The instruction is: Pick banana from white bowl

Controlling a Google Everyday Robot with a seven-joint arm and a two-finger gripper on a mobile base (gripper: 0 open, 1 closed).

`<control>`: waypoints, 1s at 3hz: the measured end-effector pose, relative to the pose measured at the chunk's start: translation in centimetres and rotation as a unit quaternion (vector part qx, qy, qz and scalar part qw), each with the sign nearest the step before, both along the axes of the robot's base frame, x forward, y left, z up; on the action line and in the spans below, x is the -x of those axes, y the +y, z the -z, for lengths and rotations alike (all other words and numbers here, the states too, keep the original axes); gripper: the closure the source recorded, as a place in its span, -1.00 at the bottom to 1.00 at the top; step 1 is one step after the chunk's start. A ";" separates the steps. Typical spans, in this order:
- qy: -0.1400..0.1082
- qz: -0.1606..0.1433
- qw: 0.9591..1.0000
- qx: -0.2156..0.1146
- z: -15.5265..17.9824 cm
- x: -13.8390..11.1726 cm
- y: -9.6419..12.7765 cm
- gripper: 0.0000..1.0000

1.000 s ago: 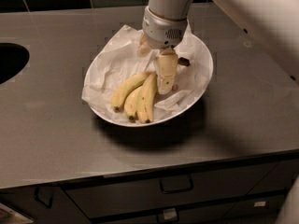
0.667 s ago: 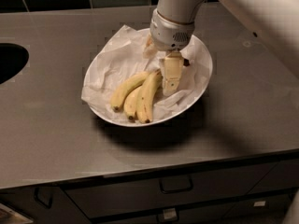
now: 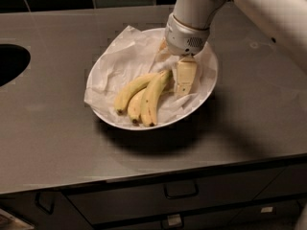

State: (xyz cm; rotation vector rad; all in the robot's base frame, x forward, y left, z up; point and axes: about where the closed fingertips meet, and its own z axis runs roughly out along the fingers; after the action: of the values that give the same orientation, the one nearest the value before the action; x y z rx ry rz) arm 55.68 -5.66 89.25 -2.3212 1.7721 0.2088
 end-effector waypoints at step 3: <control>0.010 -0.012 1.000 0.005 0.6 -0.3 1.2 -0.44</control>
Offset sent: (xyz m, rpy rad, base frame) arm -0.0039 0.0022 -0.0092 -0.0246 0.0644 0.0249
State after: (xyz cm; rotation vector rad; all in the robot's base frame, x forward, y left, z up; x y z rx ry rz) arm 56.02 -4.43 88.69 -2.3567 1.7581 0.2296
